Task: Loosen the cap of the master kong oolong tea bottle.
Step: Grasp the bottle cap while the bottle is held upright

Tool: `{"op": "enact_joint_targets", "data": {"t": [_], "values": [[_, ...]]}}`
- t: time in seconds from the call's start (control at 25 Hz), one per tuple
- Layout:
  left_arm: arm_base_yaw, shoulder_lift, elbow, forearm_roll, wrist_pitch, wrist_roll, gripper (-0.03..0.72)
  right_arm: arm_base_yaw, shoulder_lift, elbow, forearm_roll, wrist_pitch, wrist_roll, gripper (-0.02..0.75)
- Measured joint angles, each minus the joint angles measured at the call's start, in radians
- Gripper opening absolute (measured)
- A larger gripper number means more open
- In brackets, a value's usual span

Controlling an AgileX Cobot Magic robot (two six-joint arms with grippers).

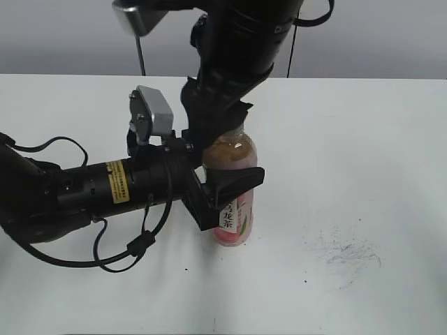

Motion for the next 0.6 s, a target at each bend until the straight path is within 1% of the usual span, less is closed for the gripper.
{"op": "enact_joint_targets", "data": {"t": [0.2,0.32,0.44,0.6], "values": [[-0.001,0.000,-0.002,0.015,-0.001,0.007,0.449,0.000,0.000,-0.002,-0.006,-0.025,0.406,0.512],[-0.002,0.000,-0.003,0.016,0.000,0.006,0.449,0.000,0.000,-0.003,-0.049,-0.015,0.595,0.503],[-0.001,0.000,-0.003,0.009,0.001,-0.003,0.449,0.000,0.000,-0.001,-0.073,0.007,0.689,0.463],[-0.001,0.000,-0.003,0.009,0.001,-0.004,0.449,0.000,0.000,-0.001,-0.074,0.014,0.717,0.421]]}}
